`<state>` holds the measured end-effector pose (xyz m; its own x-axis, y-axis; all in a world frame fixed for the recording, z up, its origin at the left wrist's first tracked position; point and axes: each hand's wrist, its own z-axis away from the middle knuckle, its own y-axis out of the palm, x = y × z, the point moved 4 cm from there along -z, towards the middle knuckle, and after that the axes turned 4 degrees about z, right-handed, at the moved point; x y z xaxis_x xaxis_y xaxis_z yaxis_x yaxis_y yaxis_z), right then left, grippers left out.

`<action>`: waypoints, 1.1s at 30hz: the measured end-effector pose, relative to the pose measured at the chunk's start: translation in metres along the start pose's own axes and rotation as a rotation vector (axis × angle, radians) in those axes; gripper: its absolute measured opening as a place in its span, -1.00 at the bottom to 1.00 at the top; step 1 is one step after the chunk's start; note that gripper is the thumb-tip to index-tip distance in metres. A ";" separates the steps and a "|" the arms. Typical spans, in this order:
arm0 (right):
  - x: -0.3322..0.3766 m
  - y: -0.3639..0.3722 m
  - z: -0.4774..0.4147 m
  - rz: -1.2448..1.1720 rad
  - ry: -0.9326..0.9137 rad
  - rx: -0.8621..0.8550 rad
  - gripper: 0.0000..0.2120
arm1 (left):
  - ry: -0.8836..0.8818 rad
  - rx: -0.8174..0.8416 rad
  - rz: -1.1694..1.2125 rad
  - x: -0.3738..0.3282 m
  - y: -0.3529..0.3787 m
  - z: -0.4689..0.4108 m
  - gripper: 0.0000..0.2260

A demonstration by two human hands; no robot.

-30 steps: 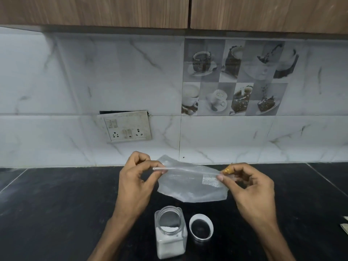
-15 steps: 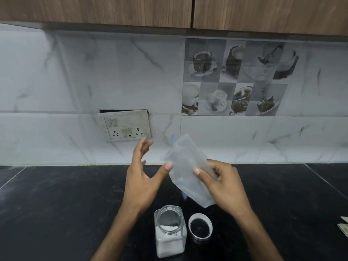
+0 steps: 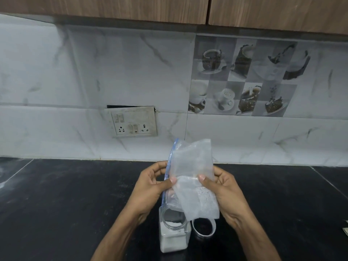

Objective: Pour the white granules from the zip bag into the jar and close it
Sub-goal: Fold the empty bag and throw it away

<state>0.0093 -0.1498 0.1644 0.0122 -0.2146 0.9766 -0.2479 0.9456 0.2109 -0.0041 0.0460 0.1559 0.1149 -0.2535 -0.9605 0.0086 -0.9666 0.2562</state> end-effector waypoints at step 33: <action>-0.002 0.018 0.010 0.331 -0.102 -0.254 -0.80 | 0.099 -0.140 -0.100 -0.003 -0.040 0.031 -0.73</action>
<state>-0.0046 -0.1344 0.1657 -0.1268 0.0992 0.9869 0.0246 0.9950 -0.0969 -0.0353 0.0842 0.1454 0.2032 -0.1452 -0.9683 0.1624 -0.9702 0.1796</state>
